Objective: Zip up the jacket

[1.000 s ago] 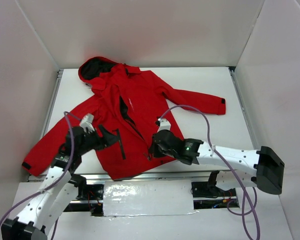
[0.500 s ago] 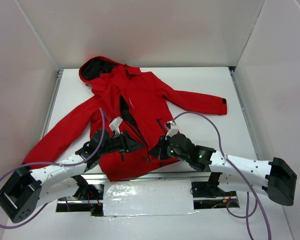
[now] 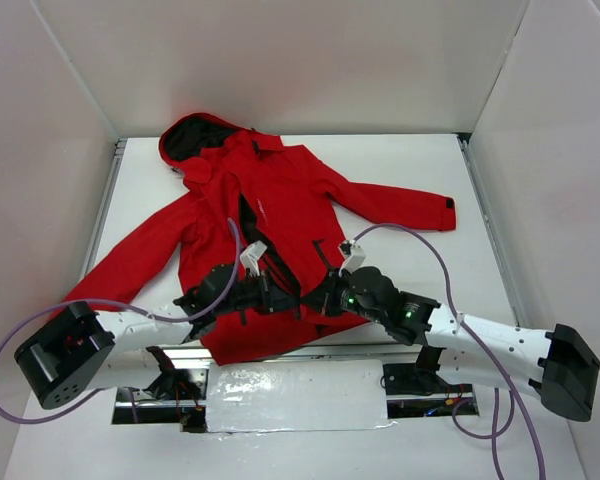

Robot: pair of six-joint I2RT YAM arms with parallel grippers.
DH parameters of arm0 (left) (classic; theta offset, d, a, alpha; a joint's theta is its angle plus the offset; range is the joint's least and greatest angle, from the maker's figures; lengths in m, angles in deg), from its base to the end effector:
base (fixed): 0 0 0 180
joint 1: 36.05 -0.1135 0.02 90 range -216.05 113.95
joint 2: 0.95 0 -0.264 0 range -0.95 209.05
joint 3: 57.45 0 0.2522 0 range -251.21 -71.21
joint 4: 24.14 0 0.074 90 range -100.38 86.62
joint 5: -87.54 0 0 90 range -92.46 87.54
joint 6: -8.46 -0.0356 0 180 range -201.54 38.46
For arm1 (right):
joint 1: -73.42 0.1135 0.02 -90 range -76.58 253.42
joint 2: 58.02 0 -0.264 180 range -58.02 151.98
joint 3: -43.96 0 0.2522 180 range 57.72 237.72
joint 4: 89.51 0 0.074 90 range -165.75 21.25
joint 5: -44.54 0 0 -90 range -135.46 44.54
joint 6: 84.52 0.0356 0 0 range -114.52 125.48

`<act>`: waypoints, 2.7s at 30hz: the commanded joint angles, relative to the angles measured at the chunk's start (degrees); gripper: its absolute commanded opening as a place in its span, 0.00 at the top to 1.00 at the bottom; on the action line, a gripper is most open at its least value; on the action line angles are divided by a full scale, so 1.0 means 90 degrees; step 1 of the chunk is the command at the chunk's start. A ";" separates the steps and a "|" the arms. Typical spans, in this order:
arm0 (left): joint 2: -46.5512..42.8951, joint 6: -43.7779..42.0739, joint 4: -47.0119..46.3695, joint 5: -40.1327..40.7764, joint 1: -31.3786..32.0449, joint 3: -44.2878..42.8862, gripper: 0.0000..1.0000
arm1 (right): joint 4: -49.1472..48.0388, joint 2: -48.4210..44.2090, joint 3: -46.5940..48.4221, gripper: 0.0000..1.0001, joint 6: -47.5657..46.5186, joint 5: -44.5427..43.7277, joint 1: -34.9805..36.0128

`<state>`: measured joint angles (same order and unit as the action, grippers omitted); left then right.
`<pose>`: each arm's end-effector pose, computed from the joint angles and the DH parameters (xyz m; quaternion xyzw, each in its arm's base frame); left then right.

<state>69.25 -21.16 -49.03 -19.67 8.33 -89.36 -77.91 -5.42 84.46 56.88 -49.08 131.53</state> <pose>0.1596 -0.1709 0.1806 -0.0162 0.7813 -0.5571 0.2811 0.1110 0.1742 0.2263 -0.0317 0.8364 0.4311 0.3370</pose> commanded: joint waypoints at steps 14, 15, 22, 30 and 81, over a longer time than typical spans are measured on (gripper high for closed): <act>-0.1286 -0.0566 0.1374 0.1365 0.1309 -0.0952 1.00 | -0.0064 0.0542 0.0232 1.00 -0.0476 -0.0028 -0.0197; -0.1208 -0.0624 0.1365 0.1385 0.1348 -0.0981 1.00 | -0.0102 0.0571 0.0203 1.00 -0.0505 0.0001 -0.0206; -0.1002 -0.0683 0.1774 0.1755 0.1397 -0.1000 1.00 | -0.0152 0.0406 0.0124 1.00 -0.0603 -0.0027 -0.0197; -0.1355 -0.0518 0.3445 0.3415 0.1514 -0.1235 1.00 | -0.0200 0.0416 0.0095 1.00 -0.0623 0.0021 -0.0197; -0.0817 -0.0332 0.1463 0.2537 0.1836 -0.0395 1.00 | -0.0805 0.0581 -0.0002 1.00 -0.1091 0.0363 -0.0206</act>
<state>61.12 -23.02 -30.63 4.48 24.51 -93.78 -79.89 0.57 84.59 49.20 -46.37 129.82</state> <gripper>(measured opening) 0.024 0.007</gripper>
